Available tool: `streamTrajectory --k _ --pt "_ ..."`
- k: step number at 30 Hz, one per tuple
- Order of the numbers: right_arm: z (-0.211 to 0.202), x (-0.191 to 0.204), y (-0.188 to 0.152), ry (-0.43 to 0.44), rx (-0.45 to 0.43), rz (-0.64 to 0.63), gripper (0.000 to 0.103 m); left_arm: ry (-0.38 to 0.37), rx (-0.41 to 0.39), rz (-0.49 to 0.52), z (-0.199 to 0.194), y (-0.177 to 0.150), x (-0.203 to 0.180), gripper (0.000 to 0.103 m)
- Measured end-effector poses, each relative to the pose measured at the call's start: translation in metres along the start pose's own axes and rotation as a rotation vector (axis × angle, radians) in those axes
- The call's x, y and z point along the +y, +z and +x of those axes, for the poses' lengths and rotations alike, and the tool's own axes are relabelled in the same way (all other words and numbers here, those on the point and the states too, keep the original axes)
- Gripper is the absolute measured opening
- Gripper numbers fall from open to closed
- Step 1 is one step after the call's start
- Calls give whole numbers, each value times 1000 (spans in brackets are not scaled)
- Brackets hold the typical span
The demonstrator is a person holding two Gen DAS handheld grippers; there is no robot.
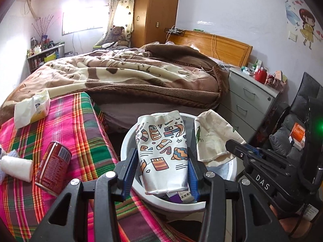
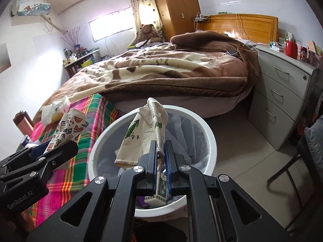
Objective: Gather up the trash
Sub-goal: 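Open both tools to drop the cup and bag into the wastebasket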
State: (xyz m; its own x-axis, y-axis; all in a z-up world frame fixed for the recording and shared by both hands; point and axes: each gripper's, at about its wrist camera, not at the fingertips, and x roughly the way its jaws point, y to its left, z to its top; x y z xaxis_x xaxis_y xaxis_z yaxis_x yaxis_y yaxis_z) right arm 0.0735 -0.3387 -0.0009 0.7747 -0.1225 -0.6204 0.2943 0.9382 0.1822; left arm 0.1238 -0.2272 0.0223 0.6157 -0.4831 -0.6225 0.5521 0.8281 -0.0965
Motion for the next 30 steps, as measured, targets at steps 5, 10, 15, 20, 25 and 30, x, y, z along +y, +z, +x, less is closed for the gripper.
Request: streamTrajectory --k 5,10,15,20,25,30 --pt "6 -7 -1 -15 33 12 7 -6 28 4 11 1 -6 47" --pt "8 -11 -1 -18 43 13 7 -19 45 -9 17 0 -7 55" --pt "13 -12 0 -41 68 8 10 -29 48 -21 16 -1 -3 66" --pt "12 -8 -2 -38 72 -3 37 -21 36 -40 8 -2 5 70" --pt "7 0 0 -19 58 -11 42 -12 20 -51 -2 -3 15 71" --pt "5 9 0 -2 50 -22 42 9 1 -72 -16 -5 29 71"
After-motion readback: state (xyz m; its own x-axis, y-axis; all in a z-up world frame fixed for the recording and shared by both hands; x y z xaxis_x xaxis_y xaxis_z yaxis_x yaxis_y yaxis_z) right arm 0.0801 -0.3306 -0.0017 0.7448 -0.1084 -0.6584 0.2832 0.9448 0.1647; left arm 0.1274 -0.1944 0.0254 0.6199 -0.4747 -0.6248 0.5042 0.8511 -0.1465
